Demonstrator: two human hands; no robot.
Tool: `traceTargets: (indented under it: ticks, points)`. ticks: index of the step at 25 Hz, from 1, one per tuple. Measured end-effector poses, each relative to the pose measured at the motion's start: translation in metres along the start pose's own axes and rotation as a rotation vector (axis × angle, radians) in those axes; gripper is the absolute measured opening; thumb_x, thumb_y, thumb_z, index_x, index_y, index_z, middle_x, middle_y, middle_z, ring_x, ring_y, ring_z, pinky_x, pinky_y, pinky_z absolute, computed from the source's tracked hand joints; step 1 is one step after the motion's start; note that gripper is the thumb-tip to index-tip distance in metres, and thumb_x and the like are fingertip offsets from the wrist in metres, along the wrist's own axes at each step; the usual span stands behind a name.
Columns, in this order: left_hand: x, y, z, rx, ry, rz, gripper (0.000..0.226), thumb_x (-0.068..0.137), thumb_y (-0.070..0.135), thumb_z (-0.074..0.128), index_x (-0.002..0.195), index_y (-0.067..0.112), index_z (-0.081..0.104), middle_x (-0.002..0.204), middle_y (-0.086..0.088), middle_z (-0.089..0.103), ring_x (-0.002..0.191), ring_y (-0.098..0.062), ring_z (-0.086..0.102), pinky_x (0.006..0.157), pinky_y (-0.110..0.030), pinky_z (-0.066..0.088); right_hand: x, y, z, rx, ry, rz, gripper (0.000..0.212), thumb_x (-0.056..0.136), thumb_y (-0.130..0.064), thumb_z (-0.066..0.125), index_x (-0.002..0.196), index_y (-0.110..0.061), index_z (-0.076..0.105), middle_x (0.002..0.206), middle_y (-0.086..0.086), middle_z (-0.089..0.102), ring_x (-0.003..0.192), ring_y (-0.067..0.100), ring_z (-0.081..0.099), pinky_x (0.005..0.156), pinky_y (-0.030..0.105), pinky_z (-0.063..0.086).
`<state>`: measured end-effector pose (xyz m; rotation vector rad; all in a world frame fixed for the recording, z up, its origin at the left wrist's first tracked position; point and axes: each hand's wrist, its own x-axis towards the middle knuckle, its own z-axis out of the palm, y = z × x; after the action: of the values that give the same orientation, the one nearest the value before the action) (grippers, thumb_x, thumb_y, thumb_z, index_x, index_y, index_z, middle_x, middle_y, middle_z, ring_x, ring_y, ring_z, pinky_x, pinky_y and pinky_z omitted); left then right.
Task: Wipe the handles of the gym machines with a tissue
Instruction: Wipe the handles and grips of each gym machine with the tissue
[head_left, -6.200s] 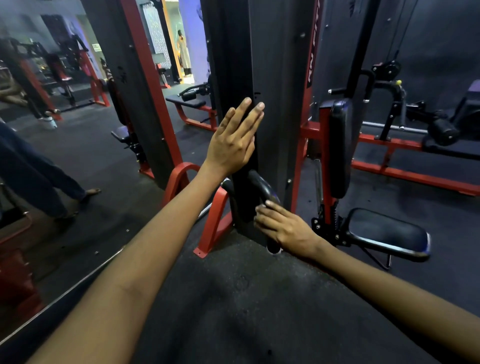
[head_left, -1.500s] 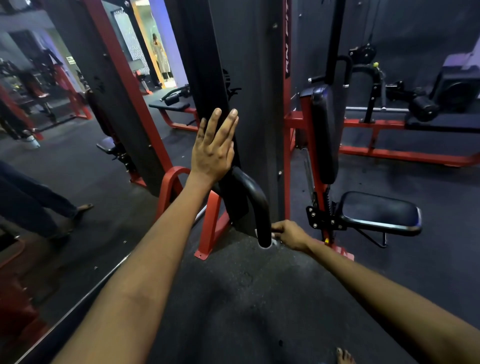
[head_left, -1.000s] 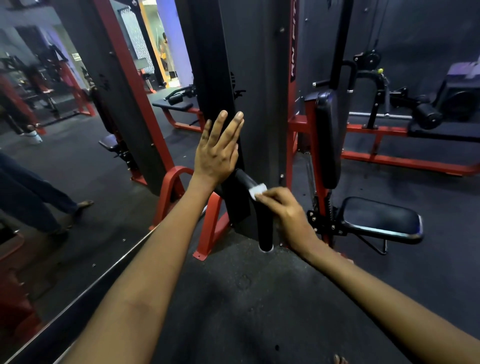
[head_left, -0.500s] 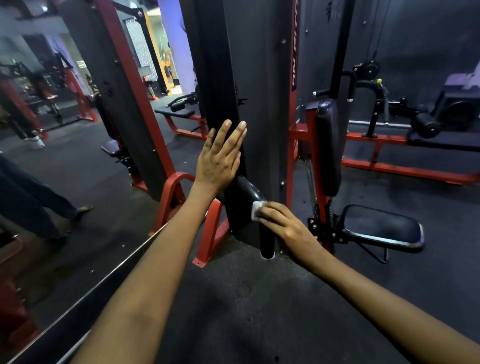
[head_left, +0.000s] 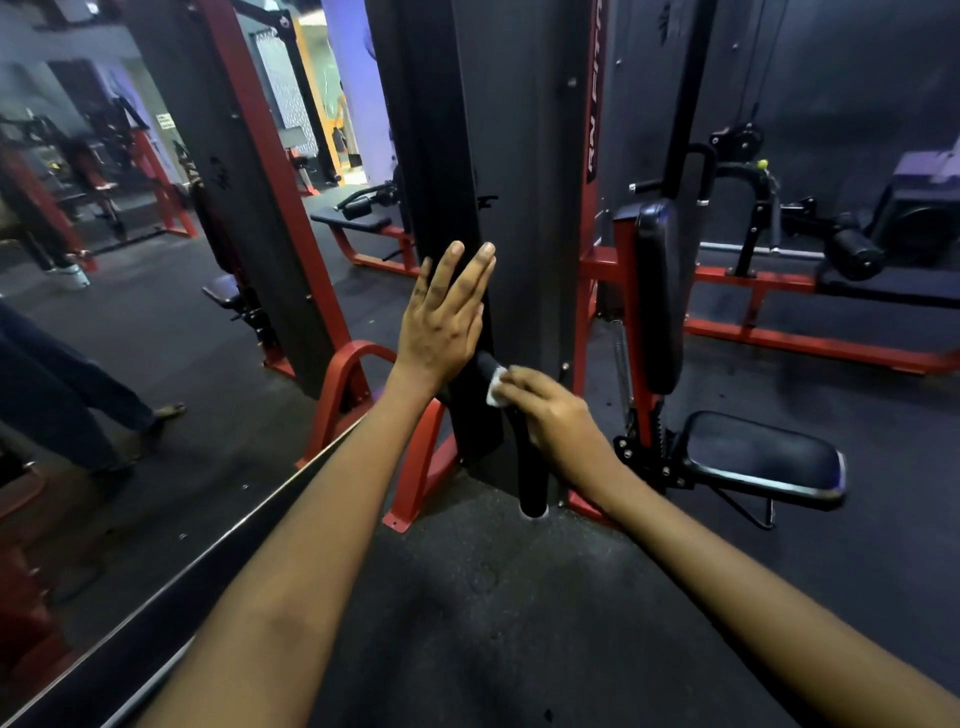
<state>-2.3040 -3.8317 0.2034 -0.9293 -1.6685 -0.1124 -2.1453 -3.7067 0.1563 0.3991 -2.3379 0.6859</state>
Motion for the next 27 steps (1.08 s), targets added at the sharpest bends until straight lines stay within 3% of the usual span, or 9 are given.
traceTargets:
  ticks: [3, 6, 8, 10, 13, 15, 18, 22, 27]
  points:
    - [0.004, 0.003, 0.001, -0.008, -0.006, -0.022, 0.054, 0.091, 0.012, 0.048, 0.144, 0.004, 0.04, 0.152, -0.005, 0.031, 0.149, -0.015, -0.013, 0.121, -0.038, -0.001, 0.053, 0.006, -0.006, 0.158, -0.061, 0.221, 0.04, 0.077, 0.006, 0.047, 0.106, -0.006, 0.071, 0.111, 0.009, 0.068, 0.107, 0.019, 0.063, 0.095, 0.015, 0.041]
    - [0.0, 0.006, -0.003, -0.002, -0.067, -0.041, 0.054, 0.091, 0.012, 0.05, 0.144, 0.005, 0.04, 0.151, -0.007, 0.04, 0.148, -0.015, -0.013, 0.121, -0.039, 0.001, 0.034, 0.007, -0.014, 0.203, -0.026, 0.397, 0.033, 0.086, 0.001, 0.052, 0.113, -0.01, 0.069, 0.11, 0.003, 0.069, 0.105, 0.006, 0.06, 0.086, 0.0, 0.036]
    - [-0.002, 0.012, -0.011, -0.022, -0.139, -0.09, 0.054, 0.093, 0.013, 0.048, 0.146, 0.006, 0.038, 0.153, -0.007, 0.038, 0.148, -0.015, -0.015, 0.121, -0.038, 0.0, 0.017, 0.005, -0.017, 0.2, 0.013, 0.451, 0.03, 0.089, -0.002, 0.054, 0.116, -0.006, 0.066, 0.113, 0.006, 0.068, 0.106, 0.01, 0.061, 0.084, -0.002, 0.033]
    - [-0.01, 0.023, -0.022, -0.141, -0.188, -0.168, 0.054, 0.094, 0.012, 0.047, 0.146, 0.007, 0.038, 0.154, -0.008, 0.036, 0.149, -0.016, -0.008, 0.121, -0.04, 0.003, 0.008, 0.006, -0.013, 0.135, 0.049, 0.493, 0.032, 0.09, -0.003, 0.054, 0.121, -0.004, 0.062, 0.119, 0.011, 0.065, 0.112, 0.019, 0.059, 0.088, 0.005, 0.032]
    - [-0.02, 0.046, -0.049, -0.308, -0.241, -0.33, 0.051, 0.096, 0.014, 0.044, 0.146, 0.008, 0.039, 0.154, -0.008, 0.036, 0.148, -0.021, 0.015, 0.121, -0.038, 0.011, 0.007, 0.01, -0.018, 0.106, 0.093, 0.437, 0.036, 0.087, 0.001, 0.054, 0.123, -0.004, 0.06, 0.116, 0.01, 0.062, 0.107, 0.021, 0.059, 0.087, 0.009, 0.033]
    - [-0.024, 0.055, -0.074, -0.328, -0.331, -0.504, 0.051, 0.097, 0.024, 0.037, 0.147, 0.013, 0.039, 0.154, -0.004, 0.036, 0.146, -0.018, 0.021, 0.12, -0.034, 0.012, 0.01, 0.004, -0.024, 0.119, 0.14, 0.339, 0.033, 0.086, 0.001, 0.055, 0.118, -0.005, 0.063, 0.108, 0.007, 0.061, 0.098, 0.021, 0.061, 0.084, 0.014, 0.039]
    - [-0.034, 0.063, -0.112, -0.219, -0.466, -0.736, 0.055, 0.096, 0.035, 0.031, 0.147, 0.018, 0.04, 0.152, -0.001, 0.039, 0.144, -0.018, 0.029, 0.118, -0.034, 0.015, 0.015, -0.011, -0.03, 0.145, 0.161, 0.223, 0.026, 0.085, -0.002, 0.058, 0.109, -0.007, 0.066, 0.102, 0.005, 0.059, 0.085, 0.024, 0.062, 0.076, 0.031, 0.049]
    - [-0.058, 0.074, -0.158, 0.013, -0.653, -0.883, 0.047, 0.1, 0.029, 0.045, 0.146, 0.016, 0.042, 0.15, -0.005, 0.043, 0.141, -0.024, 0.034, 0.117, -0.039, 0.02, 0.016, -0.034, -0.018, 0.131, 0.116, 0.025, 0.025, 0.079, -0.002, 0.061, 0.103, -0.007, 0.068, 0.097, 0.008, 0.063, 0.081, 0.03, 0.063, 0.07, 0.038, 0.053]
    - [-0.121, 0.105, -0.206, 0.152, -0.845, -1.127, 0.05, 0.102, 0.034, 0.042, 0.148, 0.017, 0.037, 0.153, -0.004, 0.038, 0.143, -0.021, 0.029, 0.117, -0.037, 0.017, -0.018, -0.065, 0.027, 0.156, -0.203, 0.028, 0.02, 0.082, -0.005, 0.054, 0.096, -0.007, 0.068, 0.094, 0.012, 0.068, 0.088, 0.035, 0.063, 0.074, 0.042, 0.051]
